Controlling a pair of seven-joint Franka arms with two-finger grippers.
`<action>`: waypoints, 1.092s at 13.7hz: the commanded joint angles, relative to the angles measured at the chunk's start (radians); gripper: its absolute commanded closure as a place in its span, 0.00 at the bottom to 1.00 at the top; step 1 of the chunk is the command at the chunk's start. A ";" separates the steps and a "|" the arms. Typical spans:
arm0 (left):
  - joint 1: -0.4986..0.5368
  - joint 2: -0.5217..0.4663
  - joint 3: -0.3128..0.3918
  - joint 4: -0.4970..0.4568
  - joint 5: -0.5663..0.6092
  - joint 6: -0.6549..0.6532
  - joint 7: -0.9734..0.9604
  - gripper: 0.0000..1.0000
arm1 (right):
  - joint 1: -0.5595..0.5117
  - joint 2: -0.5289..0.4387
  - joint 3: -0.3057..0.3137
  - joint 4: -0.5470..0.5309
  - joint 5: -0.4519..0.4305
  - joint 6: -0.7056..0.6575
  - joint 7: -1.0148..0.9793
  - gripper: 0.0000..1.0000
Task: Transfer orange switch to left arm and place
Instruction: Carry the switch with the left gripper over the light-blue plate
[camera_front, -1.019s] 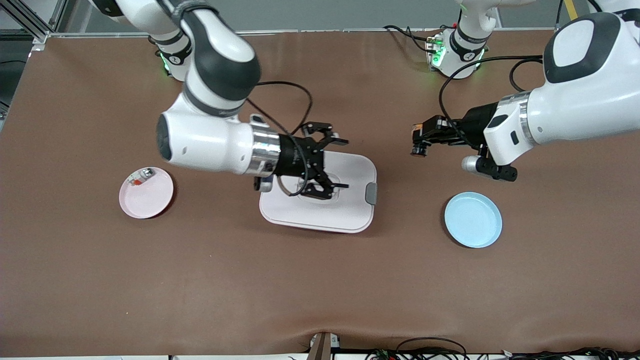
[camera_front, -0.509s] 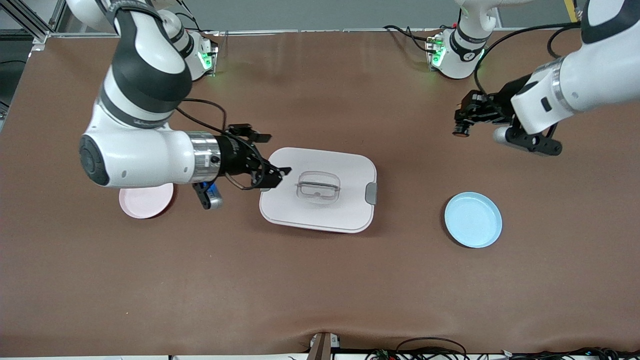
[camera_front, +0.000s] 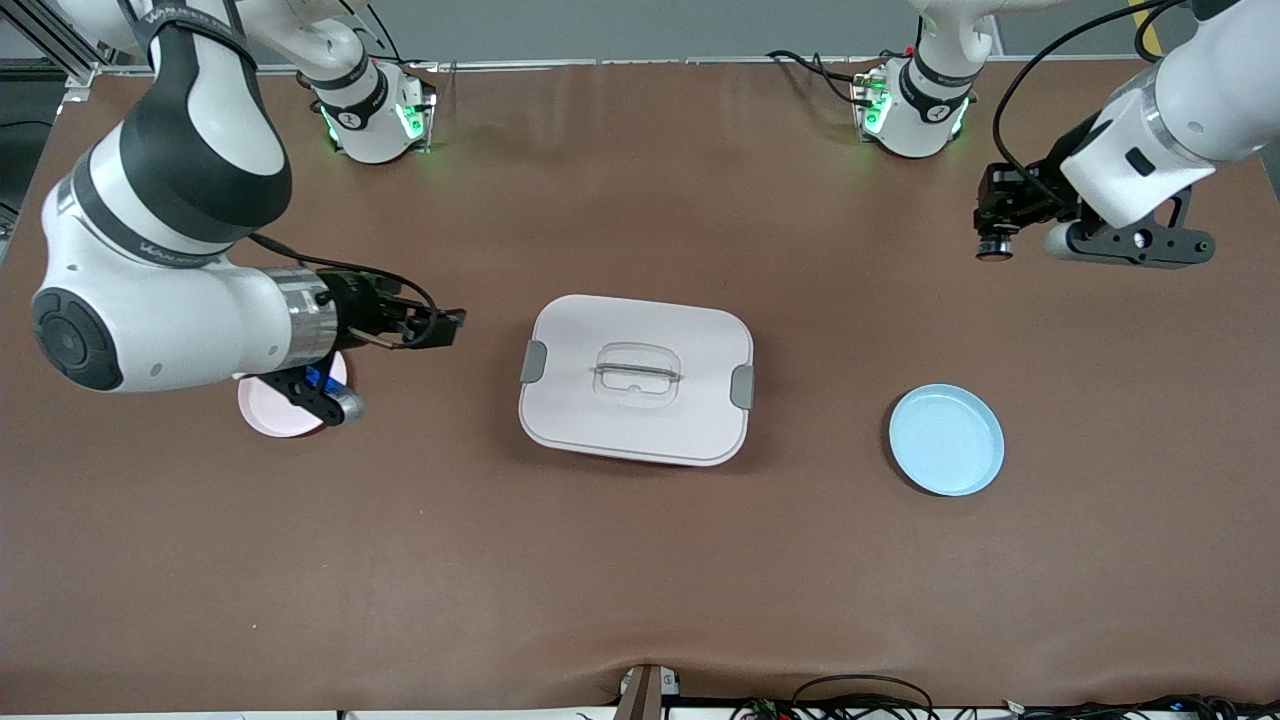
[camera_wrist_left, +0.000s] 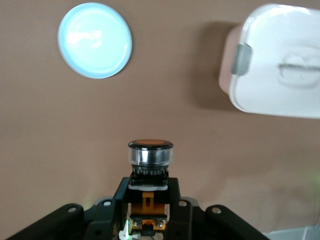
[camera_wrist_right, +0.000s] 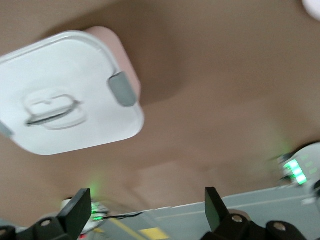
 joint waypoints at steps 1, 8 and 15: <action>0.024 -0.001 -0.009 -0.004 0.100 -0.008 -0.075 1.00 | -0.018 -0.032 0.015 -0.004 -0.158 -0.055 -0.261 0.00; 0.035 0.075 0.003 0.016 0.132 0.103 -0.677 1.00 | -0.051 -0.061 0.007 -0.004 -0.404 -0.104 -0.582 0.00; 0.085 0.104 0.003 -0.214 0.134 0.475 -1.066 1.00 | -0.148 -0.076 0.005 -0.005 -0.447 -0.225 -0.582 0.00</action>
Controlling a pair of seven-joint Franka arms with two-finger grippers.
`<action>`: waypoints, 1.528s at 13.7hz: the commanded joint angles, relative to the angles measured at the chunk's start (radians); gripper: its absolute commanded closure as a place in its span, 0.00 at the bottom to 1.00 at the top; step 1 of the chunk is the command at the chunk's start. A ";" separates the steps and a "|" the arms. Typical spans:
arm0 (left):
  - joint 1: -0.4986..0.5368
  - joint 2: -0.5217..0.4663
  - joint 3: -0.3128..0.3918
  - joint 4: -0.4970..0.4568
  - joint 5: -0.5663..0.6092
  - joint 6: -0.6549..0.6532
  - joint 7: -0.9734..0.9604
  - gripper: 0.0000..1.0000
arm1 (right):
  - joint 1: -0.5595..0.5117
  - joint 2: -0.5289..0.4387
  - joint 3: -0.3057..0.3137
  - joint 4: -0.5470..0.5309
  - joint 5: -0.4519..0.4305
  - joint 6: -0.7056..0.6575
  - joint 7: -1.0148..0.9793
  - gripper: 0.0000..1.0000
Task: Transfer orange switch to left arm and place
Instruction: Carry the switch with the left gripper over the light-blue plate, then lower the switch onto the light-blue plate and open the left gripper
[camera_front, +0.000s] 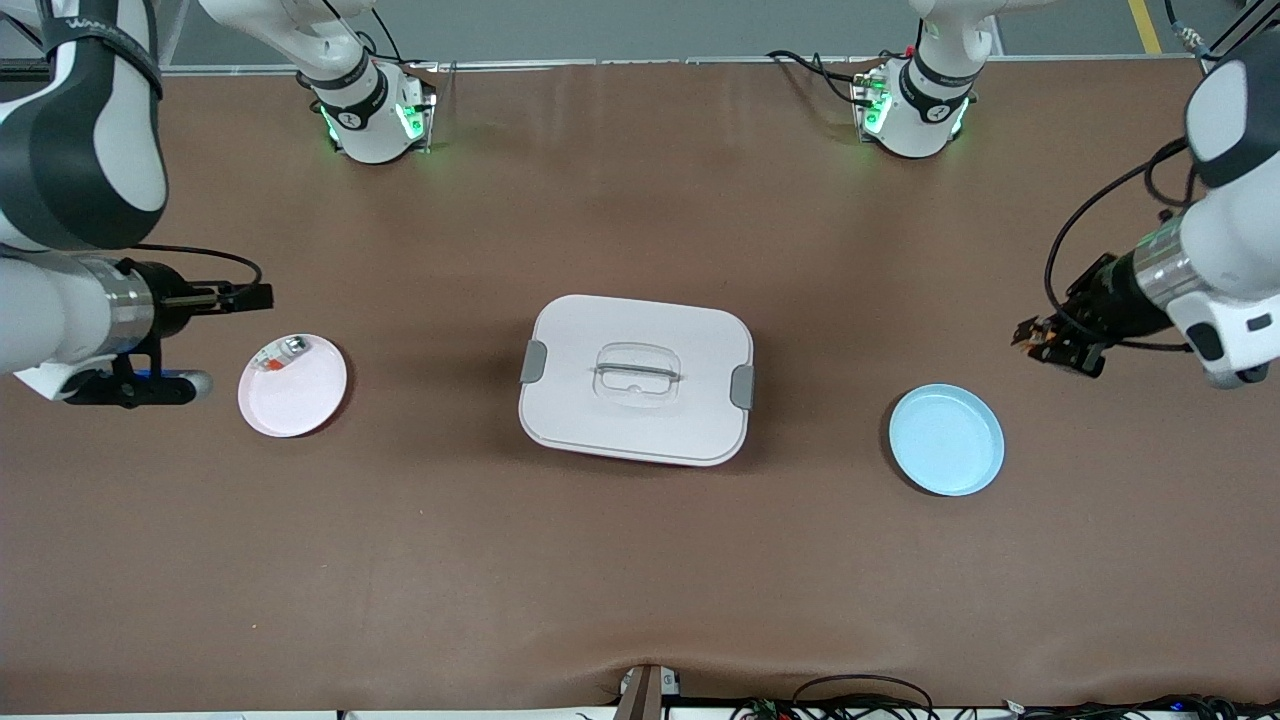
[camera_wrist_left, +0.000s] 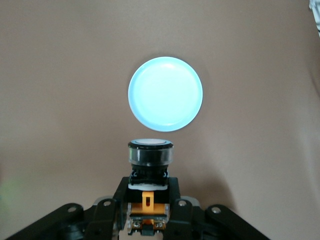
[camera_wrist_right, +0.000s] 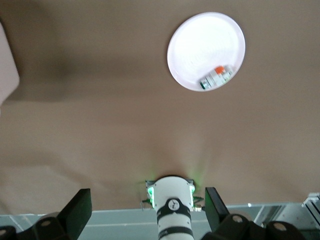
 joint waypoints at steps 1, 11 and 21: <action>0.012 -0.032 -0.005 -0.159 0.023 0.139 -0.061 1.00 | 0.002 -0.016 0.011 -0.008 -0.052 -0.048 -0.005 0.00; 0.026 0.121 -0.004 -0.402 0.171 0.526 -0.277 1.00 | -0.072 -0.010 0.016 0.003 -0.039 0.036 -0.006 0.00; 0.026 0.331 0.001 -0.324 0.314 0.651 -0.391 1.00 | -0.101 -0.036 0.023 -0.003 -0.039 -0.020 -0.002 0.00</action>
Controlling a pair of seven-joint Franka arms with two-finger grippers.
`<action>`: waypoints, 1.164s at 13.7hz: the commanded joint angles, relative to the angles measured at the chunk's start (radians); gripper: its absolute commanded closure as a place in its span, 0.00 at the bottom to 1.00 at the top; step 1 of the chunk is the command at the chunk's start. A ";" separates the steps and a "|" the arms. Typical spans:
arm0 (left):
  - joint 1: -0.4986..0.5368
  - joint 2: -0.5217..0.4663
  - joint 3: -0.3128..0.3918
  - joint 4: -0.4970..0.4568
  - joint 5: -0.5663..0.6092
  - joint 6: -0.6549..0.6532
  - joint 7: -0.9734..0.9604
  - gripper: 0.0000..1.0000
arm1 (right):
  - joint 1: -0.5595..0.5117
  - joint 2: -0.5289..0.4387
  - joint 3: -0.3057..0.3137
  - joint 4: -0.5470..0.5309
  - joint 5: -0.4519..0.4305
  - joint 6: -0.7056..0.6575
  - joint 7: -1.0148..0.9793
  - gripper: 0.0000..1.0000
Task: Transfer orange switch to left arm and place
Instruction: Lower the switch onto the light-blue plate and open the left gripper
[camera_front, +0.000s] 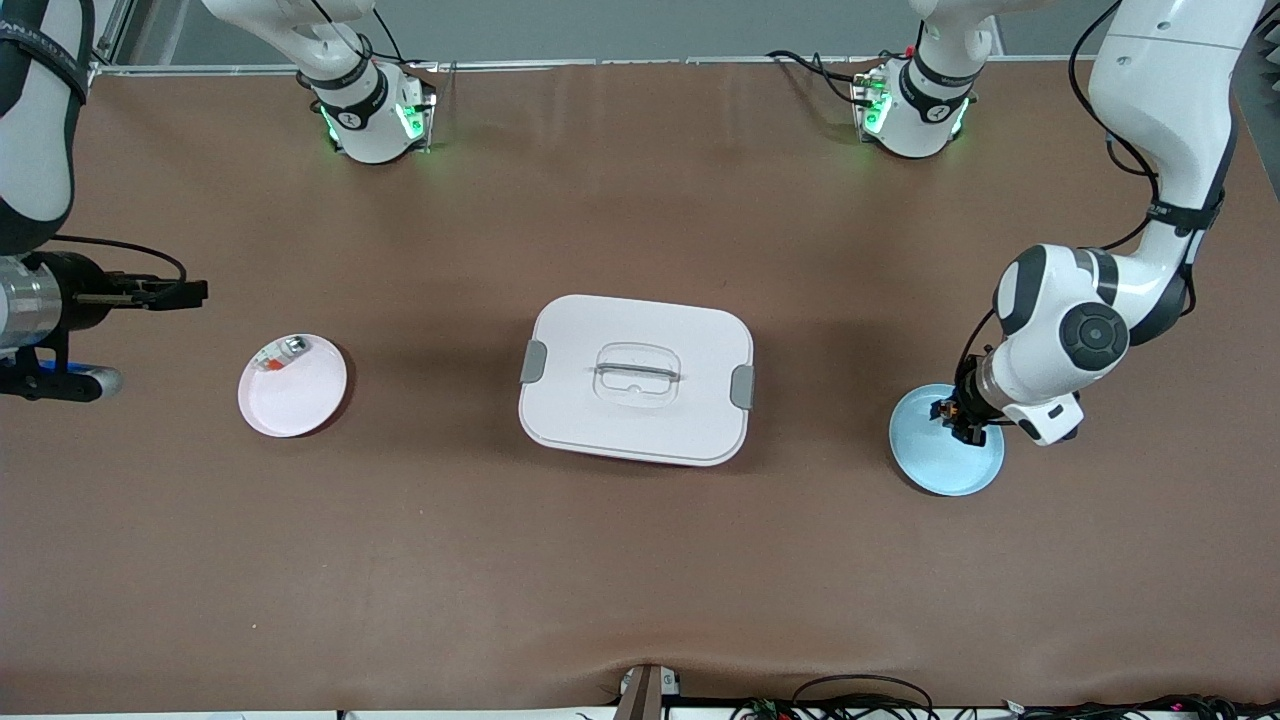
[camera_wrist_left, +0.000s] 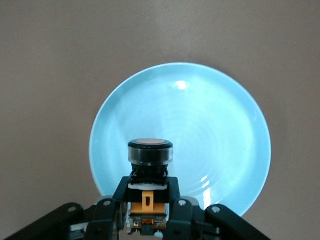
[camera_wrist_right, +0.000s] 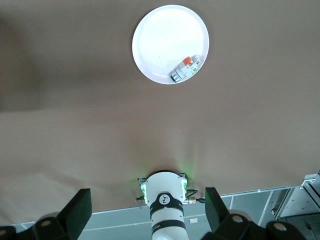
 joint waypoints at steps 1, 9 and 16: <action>0.005 0.060 -0.001 0.056 0.081 0.002 -0.047 1.00 | 0.009 -0.018 0.020 -0.010 -0.017 -0.035 -0.001 0.00; 0.003 0.131 0.001 0.104 0.100 0.002 -0.079 1.00 | 0.032 -0.015 0.013 -0.004 -0.042 -0.086 0.008 0.00; 0.003 0.138 0.009 0.104 0.118 0.002 -0.082 1.00 | 0.032 -0.016 0.015 -0.008 -0.094 -0.077 0.008 0.00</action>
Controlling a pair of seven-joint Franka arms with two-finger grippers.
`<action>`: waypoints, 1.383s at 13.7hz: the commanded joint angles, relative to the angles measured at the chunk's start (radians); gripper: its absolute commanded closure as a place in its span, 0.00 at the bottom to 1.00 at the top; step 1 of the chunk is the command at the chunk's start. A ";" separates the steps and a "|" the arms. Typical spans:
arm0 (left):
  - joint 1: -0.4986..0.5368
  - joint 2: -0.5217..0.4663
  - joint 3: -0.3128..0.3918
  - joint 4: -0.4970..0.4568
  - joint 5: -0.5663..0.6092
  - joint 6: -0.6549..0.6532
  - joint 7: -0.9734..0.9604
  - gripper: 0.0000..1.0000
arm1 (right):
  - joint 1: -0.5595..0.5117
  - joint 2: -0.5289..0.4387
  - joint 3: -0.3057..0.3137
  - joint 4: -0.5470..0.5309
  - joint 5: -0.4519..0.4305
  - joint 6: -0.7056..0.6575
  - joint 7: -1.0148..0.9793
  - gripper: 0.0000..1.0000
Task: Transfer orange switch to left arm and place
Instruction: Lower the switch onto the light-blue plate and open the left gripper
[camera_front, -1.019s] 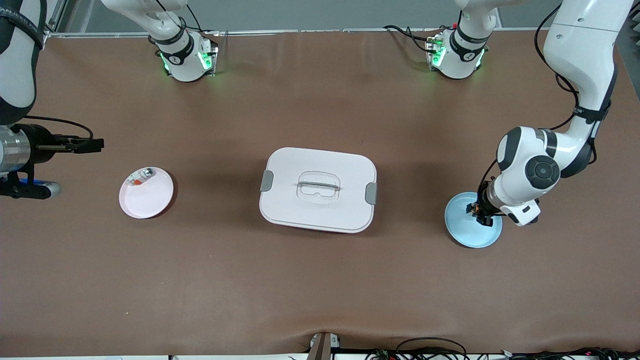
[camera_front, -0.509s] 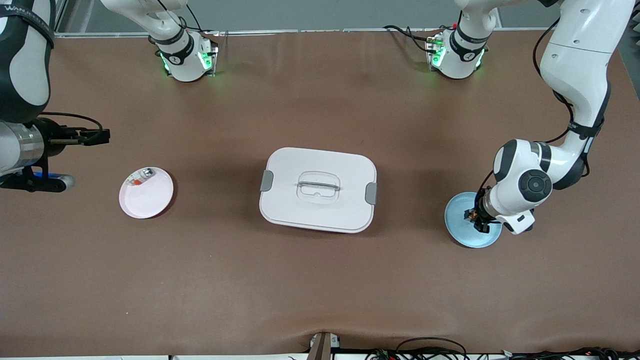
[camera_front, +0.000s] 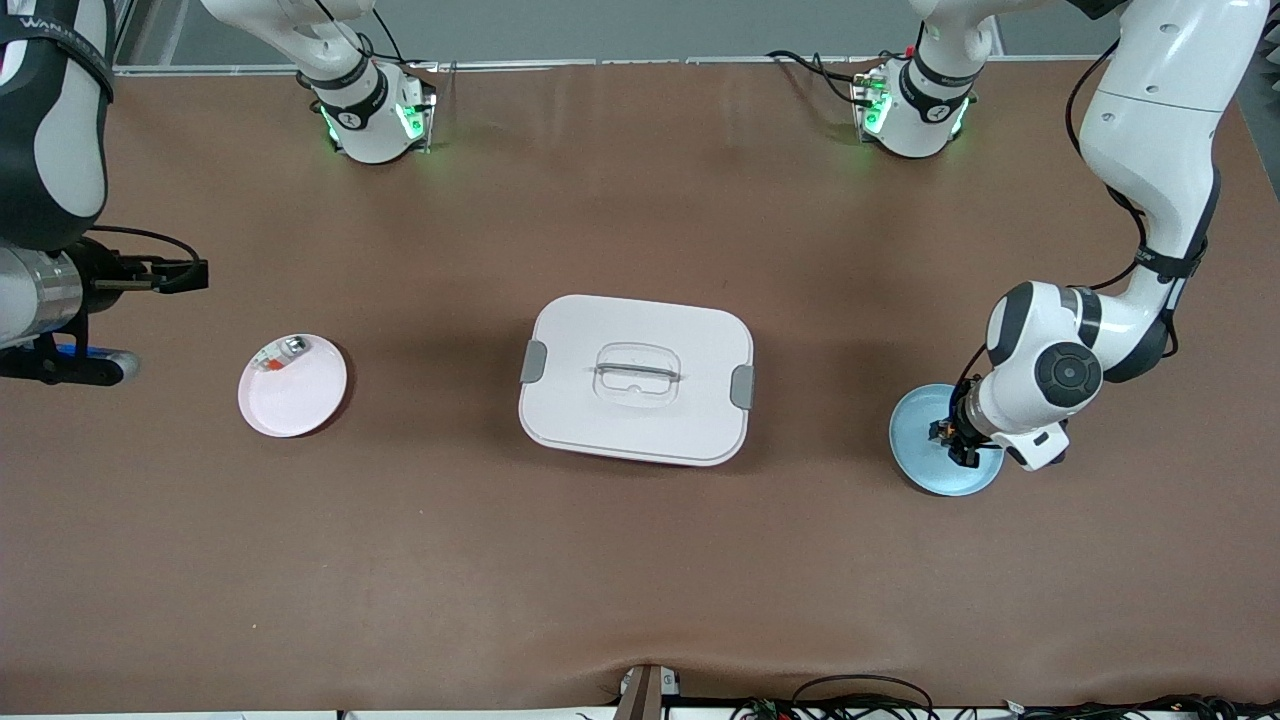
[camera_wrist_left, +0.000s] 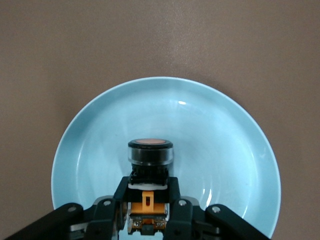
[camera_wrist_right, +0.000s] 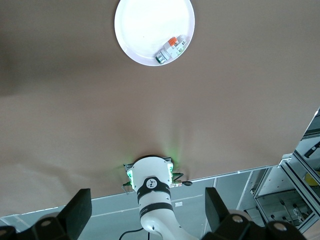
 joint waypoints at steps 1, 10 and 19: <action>0.001 0.013 0.000 0.013 0.036 0.002 -0.032 1.00 | -0.008 -0.015 0.007 -0.007 -0.006 -0.006 -0.005 0.00; 0.006 0.011 0.012 0.021 0.026 0.013 -0.029 1.00 | -0.143 -0.007 0.004 -0.008 0.083 0.015 -0.008 0.00; -0.001 -0.070 0.020 -0.025 0.019 0.019 0.051 0.00 | -0.089 -0.149 0.012 -0.103 0.083 0.162 -0.008 0.00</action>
